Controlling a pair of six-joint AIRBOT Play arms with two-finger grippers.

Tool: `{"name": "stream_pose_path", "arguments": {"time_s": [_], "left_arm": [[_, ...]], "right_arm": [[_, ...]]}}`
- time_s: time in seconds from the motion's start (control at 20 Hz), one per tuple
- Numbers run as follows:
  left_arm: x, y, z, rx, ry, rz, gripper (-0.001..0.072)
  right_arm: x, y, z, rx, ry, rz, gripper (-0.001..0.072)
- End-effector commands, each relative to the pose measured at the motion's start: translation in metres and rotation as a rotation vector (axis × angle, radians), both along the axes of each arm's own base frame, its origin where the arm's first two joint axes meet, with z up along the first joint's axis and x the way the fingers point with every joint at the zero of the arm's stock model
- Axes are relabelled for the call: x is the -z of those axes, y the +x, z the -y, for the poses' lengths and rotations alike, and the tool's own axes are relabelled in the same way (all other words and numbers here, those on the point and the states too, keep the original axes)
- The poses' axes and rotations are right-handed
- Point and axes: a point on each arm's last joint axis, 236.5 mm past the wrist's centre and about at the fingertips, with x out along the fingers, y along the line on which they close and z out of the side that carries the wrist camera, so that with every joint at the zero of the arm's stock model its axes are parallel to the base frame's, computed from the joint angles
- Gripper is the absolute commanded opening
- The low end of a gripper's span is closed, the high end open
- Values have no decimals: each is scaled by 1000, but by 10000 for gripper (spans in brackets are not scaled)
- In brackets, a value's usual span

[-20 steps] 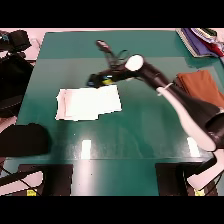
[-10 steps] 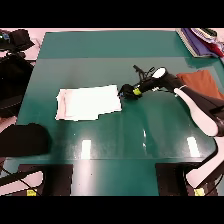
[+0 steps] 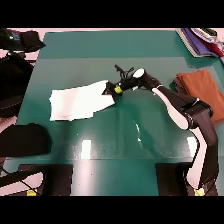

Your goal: Fold the shirts.

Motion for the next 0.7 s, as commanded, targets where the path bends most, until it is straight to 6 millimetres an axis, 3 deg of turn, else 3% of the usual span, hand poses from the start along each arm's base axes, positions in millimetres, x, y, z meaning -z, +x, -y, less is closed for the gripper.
{"name": "stream_pose_path", "arguments": {"time_s": [0.0, 0.05, 0.2, 0.3, 0.4, 0.5, 0.65], "left_arm": [[-2, -10, 51, 120, 20, 26, 26], [-4, -13, 63, 144, 18, 32, 26], [-5, -20, 84, 187, 14, 40, 26], [-6, -22, 89, 199, 8, 41, 26], [-7, -22, 91, 200, 0, 41, 26], [-7, -22, 91, 196, -5, 40, 26], [-7, -22, 91, 196, -8, 39, 26]], "right_arm": [[-47, 44, 59, 43, -118, 155, 17], [-65, 58, 96, 82, -172, 199, 17], [-116, 87, 231, 279, -335, 276, 17], [-142, 90, 321, 424, -409, 289, 17], [-168, 85, 397, 568, -436, 308, 17], [-186, 77, 461, 699, -457, 323, 17], [-192, 63, 522, 815, -473, 306, 17]]}}
